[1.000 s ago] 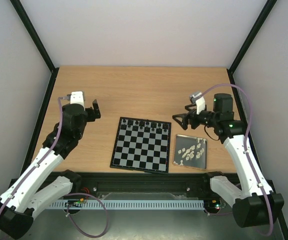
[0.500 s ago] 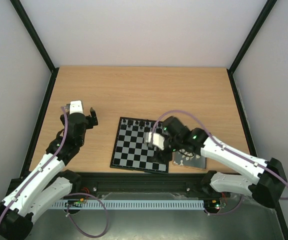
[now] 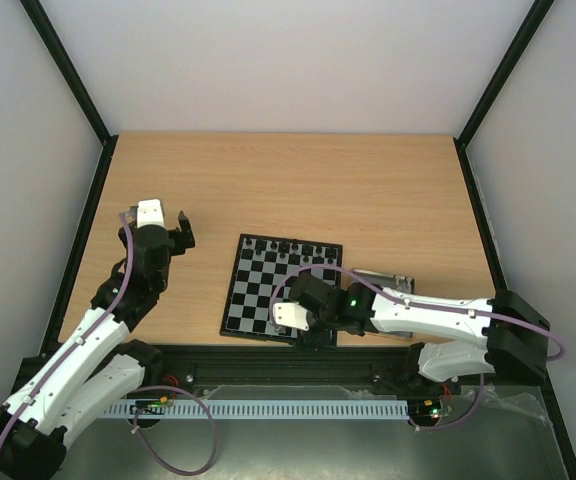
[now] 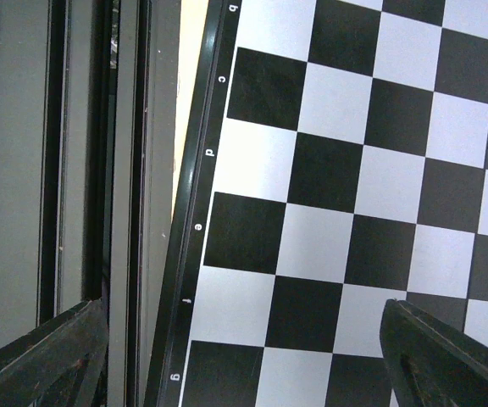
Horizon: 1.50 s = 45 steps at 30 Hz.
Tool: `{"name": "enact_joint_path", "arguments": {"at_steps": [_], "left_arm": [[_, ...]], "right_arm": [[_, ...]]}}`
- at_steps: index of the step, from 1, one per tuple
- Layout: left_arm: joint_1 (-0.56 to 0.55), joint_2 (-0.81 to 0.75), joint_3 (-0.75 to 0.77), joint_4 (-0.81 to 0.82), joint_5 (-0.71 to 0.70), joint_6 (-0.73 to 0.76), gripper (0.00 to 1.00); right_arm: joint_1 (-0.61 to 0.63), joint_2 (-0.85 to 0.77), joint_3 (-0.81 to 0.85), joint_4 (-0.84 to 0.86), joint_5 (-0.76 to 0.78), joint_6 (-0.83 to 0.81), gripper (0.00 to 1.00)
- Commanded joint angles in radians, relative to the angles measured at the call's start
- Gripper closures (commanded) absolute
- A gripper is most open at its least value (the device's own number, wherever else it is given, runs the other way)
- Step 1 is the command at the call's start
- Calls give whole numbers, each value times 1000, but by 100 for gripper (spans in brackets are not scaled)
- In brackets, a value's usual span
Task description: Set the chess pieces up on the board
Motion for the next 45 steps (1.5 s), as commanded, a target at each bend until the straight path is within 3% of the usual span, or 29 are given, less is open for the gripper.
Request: {"name": "enact_joint_path", "arguments": {"at_steps": [1,6,17,31,37,45], "left_arm": [[6,1,-12,25,-12,7,0],[6,3,-14,27,-4,8,1],[6,-3,-18,28,10,7,1],[6,10,-15,32,33,9,1],[6,6,-15,30,37,8,1],[5,7,-14,33,81,14,1]], "right_arm": [[9,26,-28,34,4,19,11],[18,60,-38,32,-49,0,11],[27,161,-48,114,93,20,15],[-14,119,-82,137,228,-55,22],[-34,84,-52,76,161,-53,21],[-153,-83,65,-184,-59,-56,12]]}}
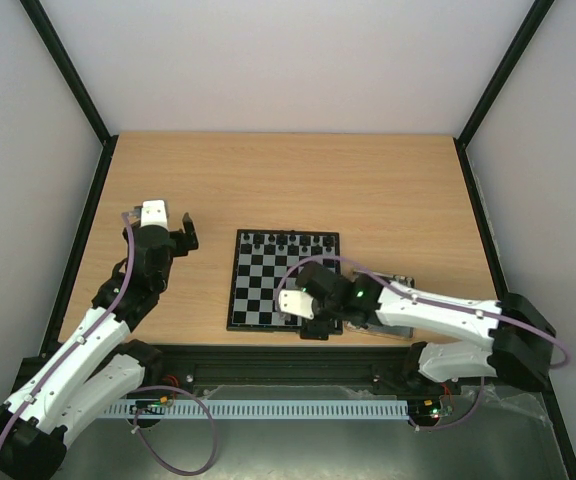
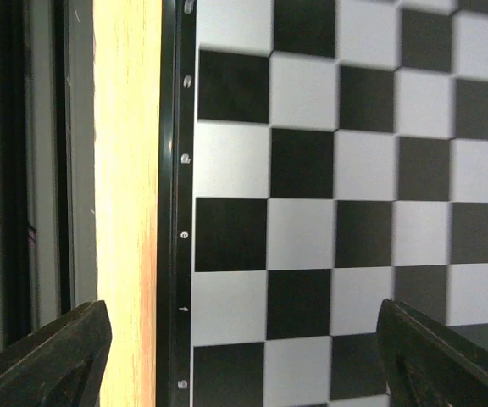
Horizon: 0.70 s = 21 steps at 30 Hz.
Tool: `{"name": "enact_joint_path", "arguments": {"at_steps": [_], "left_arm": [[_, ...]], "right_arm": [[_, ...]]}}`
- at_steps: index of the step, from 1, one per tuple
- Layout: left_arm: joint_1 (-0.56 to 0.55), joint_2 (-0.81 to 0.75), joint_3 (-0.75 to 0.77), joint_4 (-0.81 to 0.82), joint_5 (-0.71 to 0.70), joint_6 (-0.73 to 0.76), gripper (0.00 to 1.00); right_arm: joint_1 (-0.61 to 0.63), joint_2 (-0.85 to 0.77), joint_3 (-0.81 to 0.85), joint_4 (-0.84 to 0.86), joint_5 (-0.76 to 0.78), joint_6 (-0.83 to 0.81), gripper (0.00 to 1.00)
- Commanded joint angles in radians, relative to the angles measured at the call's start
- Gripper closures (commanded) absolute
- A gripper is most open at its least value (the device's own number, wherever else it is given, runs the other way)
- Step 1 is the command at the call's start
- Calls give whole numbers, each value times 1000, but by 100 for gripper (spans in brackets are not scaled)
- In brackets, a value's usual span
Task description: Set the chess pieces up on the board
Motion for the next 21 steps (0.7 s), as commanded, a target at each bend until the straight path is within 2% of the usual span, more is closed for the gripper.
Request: {"name": "enact_joint_path", "arguments": {"at_steps": [1,4,6,9,11,16,21], "left_arm": [[5,0,-4,26,31,10,0],[6,2,-1,28,40,11,1],[6,1,0,28,45,11,1],[6,1,0,28,53,11,0],[5,1,0,30,58,11,0],[6,3,2,34,79,16,1],[5,-1,-1,32,83,17,0]], "right_arm": [[-107,-92,78,-219,-124,-8,11],[-264,-115,101,-288,-182,-29,14],[-385,-125,108,-324,-229,-65,19],[-565,-118,120,-380,-266,-129,39],[-669,-92,133,-408,-278,-164,47],[-880,0,169,-387,-246,-206,54],[-945,68,173,-331,-142,-254,53]]}}
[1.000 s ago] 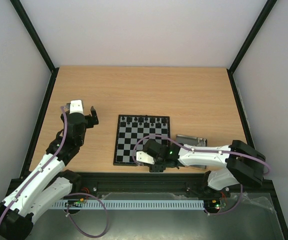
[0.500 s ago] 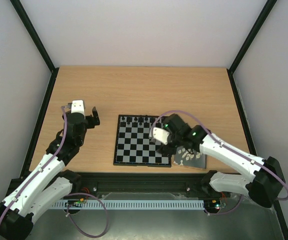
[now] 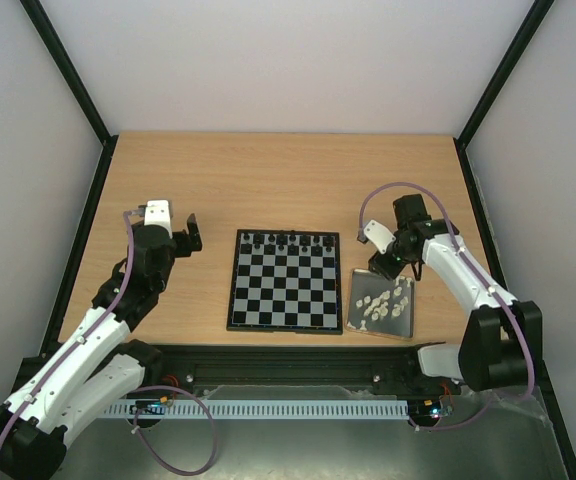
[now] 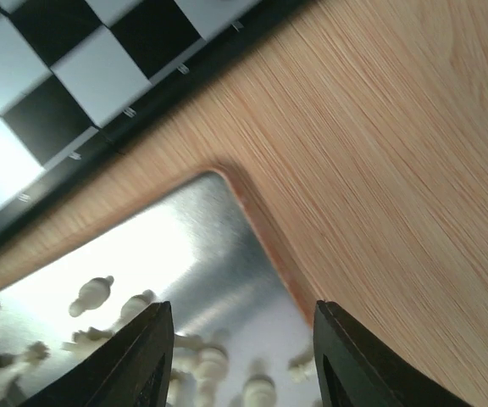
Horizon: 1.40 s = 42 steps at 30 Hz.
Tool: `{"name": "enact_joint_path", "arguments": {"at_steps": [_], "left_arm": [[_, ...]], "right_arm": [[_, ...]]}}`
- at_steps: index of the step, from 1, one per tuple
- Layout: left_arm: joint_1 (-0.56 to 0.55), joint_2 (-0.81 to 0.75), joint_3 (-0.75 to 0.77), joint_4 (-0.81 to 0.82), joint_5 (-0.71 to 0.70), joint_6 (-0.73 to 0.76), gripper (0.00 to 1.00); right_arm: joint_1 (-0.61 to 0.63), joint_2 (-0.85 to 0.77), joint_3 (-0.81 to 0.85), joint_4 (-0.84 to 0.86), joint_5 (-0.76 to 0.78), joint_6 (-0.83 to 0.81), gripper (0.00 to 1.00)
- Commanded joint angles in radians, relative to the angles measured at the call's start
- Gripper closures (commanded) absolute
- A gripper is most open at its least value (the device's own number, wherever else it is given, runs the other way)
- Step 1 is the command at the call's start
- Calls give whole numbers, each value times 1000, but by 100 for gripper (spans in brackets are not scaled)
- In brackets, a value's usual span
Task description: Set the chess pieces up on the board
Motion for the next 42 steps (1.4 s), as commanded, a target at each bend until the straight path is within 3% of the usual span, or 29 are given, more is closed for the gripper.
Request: {"name": "enact_joint_path", "arguments": {"at_steps": [1,26,42], "left_arm": [[5,-5,-1,24,7,10,0],[6,5,-2,26,13,13,1],[5,5,-3,26,18,13,1]], "right_arm": [[-23,45,12,-1,88,-73,53],[-16,252,-71,196,154,-81,52],[42,407,55,297,136,78,53]]}}
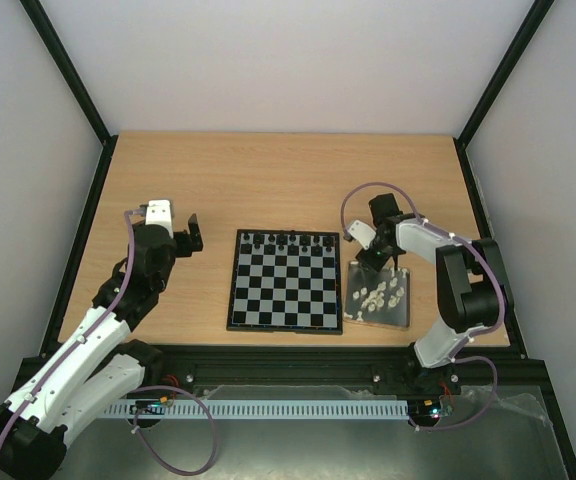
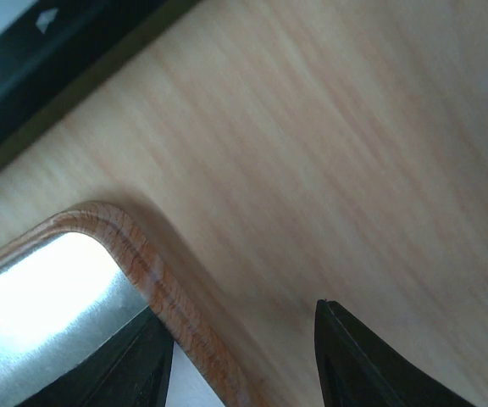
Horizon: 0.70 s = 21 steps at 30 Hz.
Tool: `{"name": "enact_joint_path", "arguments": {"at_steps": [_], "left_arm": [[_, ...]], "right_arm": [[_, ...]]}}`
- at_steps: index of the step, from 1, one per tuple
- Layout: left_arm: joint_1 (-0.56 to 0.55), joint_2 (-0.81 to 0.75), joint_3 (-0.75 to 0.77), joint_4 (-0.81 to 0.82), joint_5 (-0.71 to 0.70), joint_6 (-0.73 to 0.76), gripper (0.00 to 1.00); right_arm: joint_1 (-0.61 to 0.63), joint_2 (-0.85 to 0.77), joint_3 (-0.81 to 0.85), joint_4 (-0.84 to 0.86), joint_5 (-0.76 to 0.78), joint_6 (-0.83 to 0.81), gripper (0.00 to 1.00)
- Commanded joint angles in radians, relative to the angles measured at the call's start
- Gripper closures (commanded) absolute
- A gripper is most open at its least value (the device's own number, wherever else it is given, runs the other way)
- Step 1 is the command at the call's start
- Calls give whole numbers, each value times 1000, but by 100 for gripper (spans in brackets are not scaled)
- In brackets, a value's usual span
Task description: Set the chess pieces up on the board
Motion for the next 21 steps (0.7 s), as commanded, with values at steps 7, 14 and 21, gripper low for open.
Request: {"name": "enact_joint_path", "arguments": {"at_steps": [7,14,21], "left_arm": [[5,5,-2,21,5,7,0],[5,8,-2,22,5,7,0],[5,6,-3,24,17,6,0]], "right_arm": [[5,119,114,48,-17,114,54],[6,140,139,56,-30,140,54],[-2,27,138,-40,-34,146,49]]}}
